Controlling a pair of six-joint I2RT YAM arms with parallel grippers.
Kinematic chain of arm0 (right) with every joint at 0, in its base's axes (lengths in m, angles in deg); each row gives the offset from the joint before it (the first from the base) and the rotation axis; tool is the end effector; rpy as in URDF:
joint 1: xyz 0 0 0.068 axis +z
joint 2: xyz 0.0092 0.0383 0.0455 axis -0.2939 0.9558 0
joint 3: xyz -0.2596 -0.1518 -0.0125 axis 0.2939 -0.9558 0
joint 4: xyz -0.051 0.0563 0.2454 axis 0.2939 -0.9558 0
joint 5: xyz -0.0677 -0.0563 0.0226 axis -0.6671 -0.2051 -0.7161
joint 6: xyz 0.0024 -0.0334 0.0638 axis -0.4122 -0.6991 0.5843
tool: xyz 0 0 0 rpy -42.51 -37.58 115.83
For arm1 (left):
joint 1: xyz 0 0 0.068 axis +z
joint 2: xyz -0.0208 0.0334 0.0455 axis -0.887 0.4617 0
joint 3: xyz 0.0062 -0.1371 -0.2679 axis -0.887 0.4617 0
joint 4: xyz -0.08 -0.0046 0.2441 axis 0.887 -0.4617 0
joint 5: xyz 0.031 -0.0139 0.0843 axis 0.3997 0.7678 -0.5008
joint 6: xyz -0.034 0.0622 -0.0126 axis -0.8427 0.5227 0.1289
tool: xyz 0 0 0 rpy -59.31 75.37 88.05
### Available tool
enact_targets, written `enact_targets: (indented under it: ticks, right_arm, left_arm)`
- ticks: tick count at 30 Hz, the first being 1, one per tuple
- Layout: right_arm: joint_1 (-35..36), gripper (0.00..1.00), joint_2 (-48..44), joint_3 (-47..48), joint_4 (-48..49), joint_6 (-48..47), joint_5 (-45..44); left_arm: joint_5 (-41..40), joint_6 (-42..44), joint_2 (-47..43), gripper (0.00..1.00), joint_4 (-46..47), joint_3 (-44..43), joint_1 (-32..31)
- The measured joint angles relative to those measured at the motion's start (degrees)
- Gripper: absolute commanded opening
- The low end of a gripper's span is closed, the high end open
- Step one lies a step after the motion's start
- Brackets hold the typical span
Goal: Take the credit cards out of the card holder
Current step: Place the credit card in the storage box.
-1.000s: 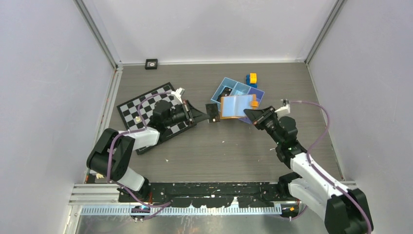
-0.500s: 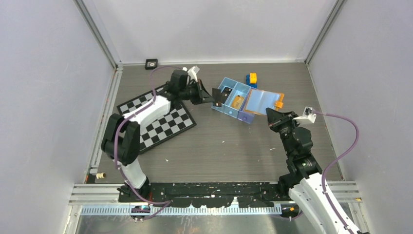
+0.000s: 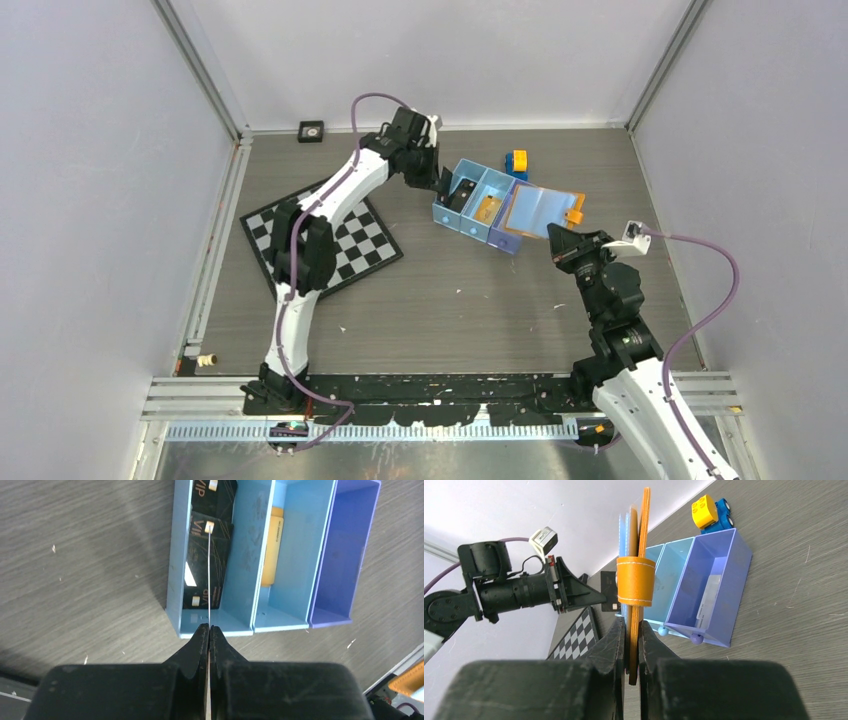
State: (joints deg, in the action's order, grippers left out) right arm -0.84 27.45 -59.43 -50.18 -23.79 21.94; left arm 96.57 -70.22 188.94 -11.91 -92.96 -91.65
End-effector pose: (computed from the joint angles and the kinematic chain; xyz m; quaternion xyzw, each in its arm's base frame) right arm 0.1283 0.0253 0.2799 0.2461 0.6714 0.2973 0.6327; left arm 0.4414 -0.2640 0.2775 0.0952 0.9216 -0.2673 0.2650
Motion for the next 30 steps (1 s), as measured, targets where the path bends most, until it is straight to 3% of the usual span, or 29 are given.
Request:
enact_targets:
  ticks: [4, 9, 17, 22, 30]
  right_arm:
    - [0.0, 0.00, 0.3, 0.0, 0.0, 0.0, 0.0]
    - [0.0, 0.00, 0.5, 0.0, 0.0, 0.0, 0.2]
    - [0.0, 0.01, 1.3, 0.0, 0.1, 0.0, 0.3]
    - [0.0, 0.01, 3.0, 0.0, 0.7, 0.0, 1.1]
    - [0.0, 0.01, 8.0, 0.0, 5.0, 0.0, 6.8]
  left_arm:
    - [0.8, 2.5, 7.3, 0.00, -5.9, -11.0, 0.0]
    - [3.2, 3.1, 13.5, 0.00, -9.8, -17.0, 0.0]
    - [6.5, 2.9, 17.2, 0.43, -13.9, -19.8, -0.4]
    - [5.5, 2.8, 11.2, 0.55, -12.9, -14.5, -1.5]
    - [0.2, 2.1, -11.7, 0.61, -9.2, 1.1, -5.4]
